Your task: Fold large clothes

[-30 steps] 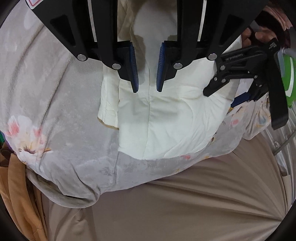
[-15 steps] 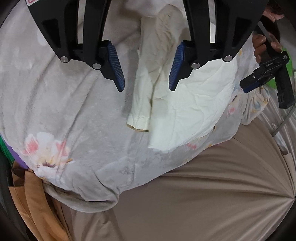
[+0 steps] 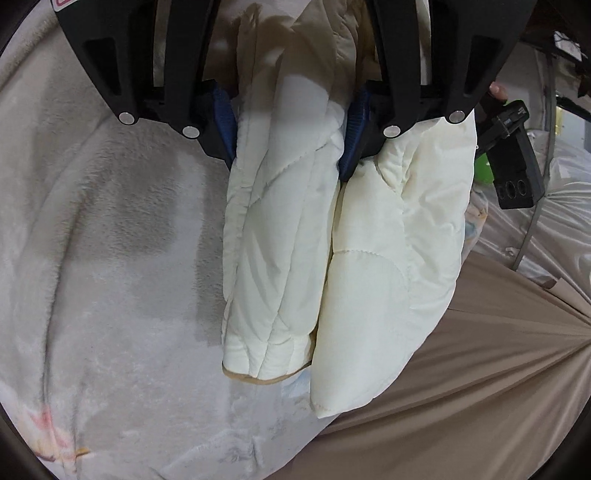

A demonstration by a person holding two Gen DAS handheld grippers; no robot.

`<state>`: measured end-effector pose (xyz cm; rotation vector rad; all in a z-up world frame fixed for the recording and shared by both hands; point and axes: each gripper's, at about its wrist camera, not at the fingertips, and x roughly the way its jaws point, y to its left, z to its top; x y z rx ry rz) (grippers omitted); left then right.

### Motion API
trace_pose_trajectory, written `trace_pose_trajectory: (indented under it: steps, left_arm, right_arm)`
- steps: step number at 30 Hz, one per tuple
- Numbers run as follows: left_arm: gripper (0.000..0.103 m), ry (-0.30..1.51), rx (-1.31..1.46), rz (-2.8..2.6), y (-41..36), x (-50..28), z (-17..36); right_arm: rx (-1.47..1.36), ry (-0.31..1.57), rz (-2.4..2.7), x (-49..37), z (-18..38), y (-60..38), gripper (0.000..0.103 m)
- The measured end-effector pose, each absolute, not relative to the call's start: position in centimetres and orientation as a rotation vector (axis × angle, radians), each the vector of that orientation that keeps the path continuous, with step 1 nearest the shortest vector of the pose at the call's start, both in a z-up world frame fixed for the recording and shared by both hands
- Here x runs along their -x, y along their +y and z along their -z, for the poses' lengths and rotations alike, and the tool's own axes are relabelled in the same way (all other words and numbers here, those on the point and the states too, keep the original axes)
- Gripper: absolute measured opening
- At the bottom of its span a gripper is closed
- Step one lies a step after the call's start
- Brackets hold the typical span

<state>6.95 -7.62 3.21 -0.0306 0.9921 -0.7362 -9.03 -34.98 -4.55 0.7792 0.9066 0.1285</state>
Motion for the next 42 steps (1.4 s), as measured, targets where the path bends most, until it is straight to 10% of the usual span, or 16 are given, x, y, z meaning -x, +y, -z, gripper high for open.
trace_pose_trajectory:
  steps: [13, 42]
  left_arm:
    - [0.058, 0.753, -0.219, 0.675, -9.9, -3.4, -8.4]
    - [0.055, 0.086, -0.247, 0.542, 0.1, -1.4, -24.6]
  right_arm:
    - [-0.62, 0.752, -0.062, 10.1, 0.1, -32.1, 0.019]
    - [-0.159, 0.218, -0.029, 7.8, -20.7, -18.5, 0.017]
